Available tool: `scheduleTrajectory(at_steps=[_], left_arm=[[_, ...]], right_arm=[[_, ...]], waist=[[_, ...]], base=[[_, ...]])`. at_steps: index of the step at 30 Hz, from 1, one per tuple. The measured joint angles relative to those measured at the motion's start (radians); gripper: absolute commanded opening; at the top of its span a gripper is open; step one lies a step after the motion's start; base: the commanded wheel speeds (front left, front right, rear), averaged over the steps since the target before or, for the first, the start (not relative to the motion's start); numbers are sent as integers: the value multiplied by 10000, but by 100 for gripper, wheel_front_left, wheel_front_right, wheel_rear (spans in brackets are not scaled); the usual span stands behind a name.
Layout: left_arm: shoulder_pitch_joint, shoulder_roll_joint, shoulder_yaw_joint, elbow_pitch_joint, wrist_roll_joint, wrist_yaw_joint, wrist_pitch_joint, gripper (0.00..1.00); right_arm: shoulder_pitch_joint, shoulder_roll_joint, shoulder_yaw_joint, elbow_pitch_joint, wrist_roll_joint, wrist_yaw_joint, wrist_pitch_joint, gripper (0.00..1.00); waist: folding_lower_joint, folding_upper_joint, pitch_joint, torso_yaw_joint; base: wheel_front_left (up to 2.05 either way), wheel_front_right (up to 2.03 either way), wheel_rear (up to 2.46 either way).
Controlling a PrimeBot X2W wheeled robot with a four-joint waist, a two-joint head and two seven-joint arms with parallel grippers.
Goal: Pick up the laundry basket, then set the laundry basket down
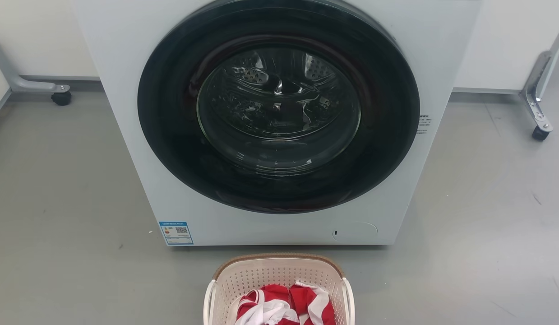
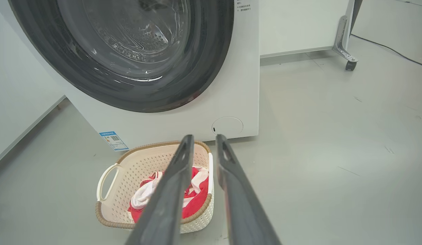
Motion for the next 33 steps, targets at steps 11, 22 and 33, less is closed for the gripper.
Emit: scheduleTrajectory(at_steps=[11, 22, 33], left_arm=[[33, -35, 320, 410, -1124, -257, 370, 0], [-256, -98, 665, 485, -2775, -537, 811, 0], [-546, -142, 1014, 533, -4405, -784, 1248, 0]], right_arm=[[-41, 42, -412, 339, 1158, 205, 353, 0], [-282, 77, -894, 414, 2654, 508, 800, 0], [-525, 109, -1371, 485, 4100, 746, 1239, 0]], waist=[[-1, 0, 12, -50], [0, 0, 20, -100], [0, 0, 28, -149]], base=[[0, 0, 0], [0, 0, 0], [0, 0, 0]])
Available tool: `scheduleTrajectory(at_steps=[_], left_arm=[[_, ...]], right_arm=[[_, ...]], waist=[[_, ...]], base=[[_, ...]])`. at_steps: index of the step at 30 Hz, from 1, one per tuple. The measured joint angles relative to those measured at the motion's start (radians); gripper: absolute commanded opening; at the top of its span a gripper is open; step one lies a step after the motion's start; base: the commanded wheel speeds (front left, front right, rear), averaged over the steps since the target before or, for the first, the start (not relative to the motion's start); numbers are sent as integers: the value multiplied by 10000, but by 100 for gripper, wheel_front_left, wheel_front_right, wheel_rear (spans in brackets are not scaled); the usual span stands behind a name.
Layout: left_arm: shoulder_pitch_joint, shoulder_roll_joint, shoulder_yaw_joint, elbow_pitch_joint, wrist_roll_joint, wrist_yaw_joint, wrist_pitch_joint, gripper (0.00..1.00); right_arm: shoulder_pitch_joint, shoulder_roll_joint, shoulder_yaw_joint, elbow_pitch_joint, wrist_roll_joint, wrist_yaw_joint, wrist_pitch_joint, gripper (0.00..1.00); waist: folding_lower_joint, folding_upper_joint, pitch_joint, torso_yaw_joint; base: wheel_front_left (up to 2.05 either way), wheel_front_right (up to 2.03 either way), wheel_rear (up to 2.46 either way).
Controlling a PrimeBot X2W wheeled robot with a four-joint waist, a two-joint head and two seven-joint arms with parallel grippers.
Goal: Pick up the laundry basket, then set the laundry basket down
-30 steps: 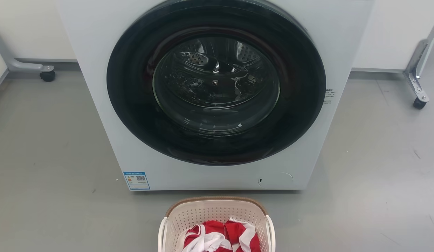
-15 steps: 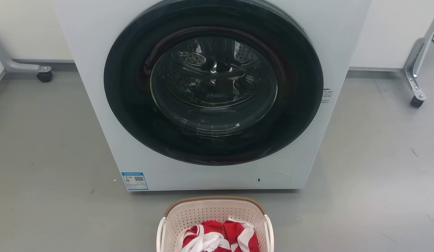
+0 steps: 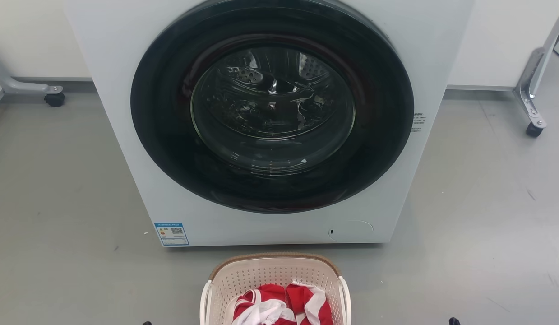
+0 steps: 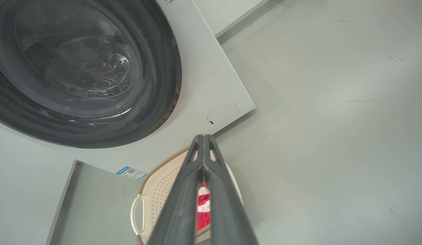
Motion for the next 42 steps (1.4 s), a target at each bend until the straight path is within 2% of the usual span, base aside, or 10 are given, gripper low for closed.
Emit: scheduleTrajectory(at_steps=[42], left_arm=[[-1078, -174, 1250, 259, -5660, -1055, 1492, 0]], right_arm=[[-1011, 113, -1720, 222, 5365, 1045, 1478, 0]], waist=[[0, 0, 34, -184]], base=[[0, 0, 0]])
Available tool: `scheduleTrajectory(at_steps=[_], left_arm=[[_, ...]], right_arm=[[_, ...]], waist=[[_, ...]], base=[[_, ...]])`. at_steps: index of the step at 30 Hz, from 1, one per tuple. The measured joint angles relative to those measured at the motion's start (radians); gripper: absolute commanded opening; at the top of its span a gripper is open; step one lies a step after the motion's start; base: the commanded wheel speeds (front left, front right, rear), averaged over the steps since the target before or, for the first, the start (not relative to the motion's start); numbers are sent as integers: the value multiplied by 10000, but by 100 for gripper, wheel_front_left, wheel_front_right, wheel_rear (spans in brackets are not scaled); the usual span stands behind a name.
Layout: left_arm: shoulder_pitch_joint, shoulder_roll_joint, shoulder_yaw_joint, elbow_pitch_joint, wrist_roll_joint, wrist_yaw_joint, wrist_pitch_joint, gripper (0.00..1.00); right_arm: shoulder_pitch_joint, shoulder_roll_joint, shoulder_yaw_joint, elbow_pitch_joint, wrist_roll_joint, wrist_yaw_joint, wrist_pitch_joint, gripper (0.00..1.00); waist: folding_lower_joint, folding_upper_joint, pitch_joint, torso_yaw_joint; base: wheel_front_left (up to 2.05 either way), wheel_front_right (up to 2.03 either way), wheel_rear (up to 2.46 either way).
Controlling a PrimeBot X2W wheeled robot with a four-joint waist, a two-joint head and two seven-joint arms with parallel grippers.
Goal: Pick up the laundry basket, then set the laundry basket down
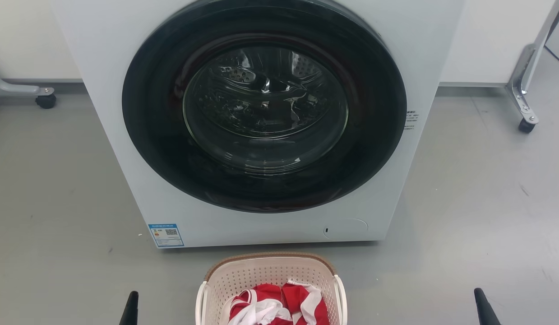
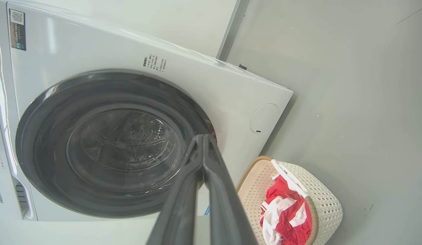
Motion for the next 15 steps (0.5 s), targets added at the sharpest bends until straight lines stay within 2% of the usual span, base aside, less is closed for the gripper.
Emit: scheduleTrajectory(at_steps=[15], left_arm=[[-394, -71, 441, 73, -2056, -374, 529, 0]], right_arm=[[-435, 33, -621, 94, 1944, 359, 533, 0]], waist=[[0, 0, 13, -67]], base=[[0, 0, 0]])
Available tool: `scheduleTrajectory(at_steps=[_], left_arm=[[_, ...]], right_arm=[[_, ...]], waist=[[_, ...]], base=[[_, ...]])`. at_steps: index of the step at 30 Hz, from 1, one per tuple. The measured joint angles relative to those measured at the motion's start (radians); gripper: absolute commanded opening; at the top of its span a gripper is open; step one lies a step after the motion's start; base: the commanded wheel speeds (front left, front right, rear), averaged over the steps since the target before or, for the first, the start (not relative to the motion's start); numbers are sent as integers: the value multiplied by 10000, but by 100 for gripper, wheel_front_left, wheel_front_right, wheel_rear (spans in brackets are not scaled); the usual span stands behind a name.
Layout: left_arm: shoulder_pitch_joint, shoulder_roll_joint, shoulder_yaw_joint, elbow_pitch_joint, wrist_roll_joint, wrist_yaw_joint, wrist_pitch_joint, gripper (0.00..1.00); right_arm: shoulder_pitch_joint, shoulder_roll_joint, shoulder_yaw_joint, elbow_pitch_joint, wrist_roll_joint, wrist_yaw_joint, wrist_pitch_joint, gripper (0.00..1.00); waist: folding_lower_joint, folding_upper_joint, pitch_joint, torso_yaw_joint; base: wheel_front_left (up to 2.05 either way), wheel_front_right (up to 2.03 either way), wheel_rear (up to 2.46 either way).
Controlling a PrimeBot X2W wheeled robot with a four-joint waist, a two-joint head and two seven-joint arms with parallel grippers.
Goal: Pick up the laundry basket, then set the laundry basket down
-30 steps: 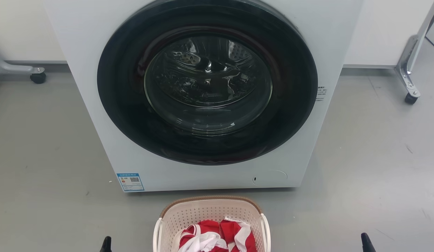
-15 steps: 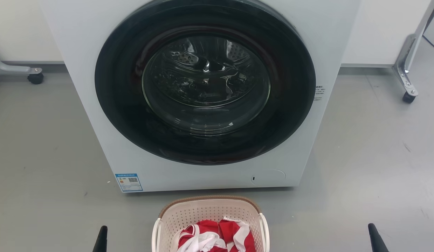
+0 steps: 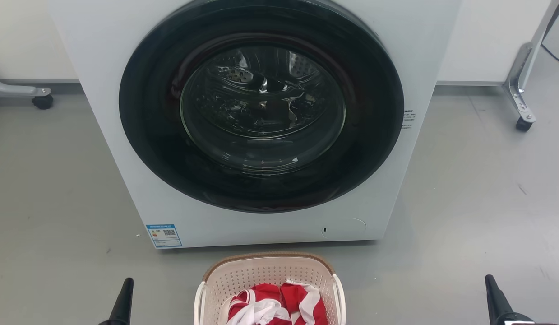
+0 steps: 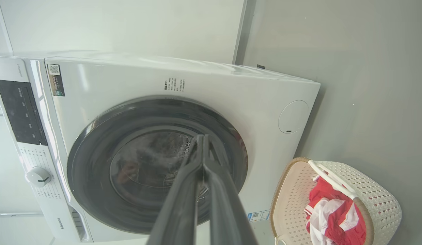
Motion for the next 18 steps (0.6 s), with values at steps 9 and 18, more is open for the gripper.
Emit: scheduleTrajectory(at_steps=[9, 18], left_arm=[[-248, -48, 278, 59, -1244, -184, 301, 0], [-357, -65, 309, 73, -1476, -255, 349, 0]], right_arm=[[-187, 19, -376, 40, 1172, 257, 288, 0], [-319, 23, -433, 54, 1296, 297, 351, 0]], waist=[[0, 0, 7, -41], [0, 0, 8, -44]], base=[[0, 0, 0], [0, 0, 0]])
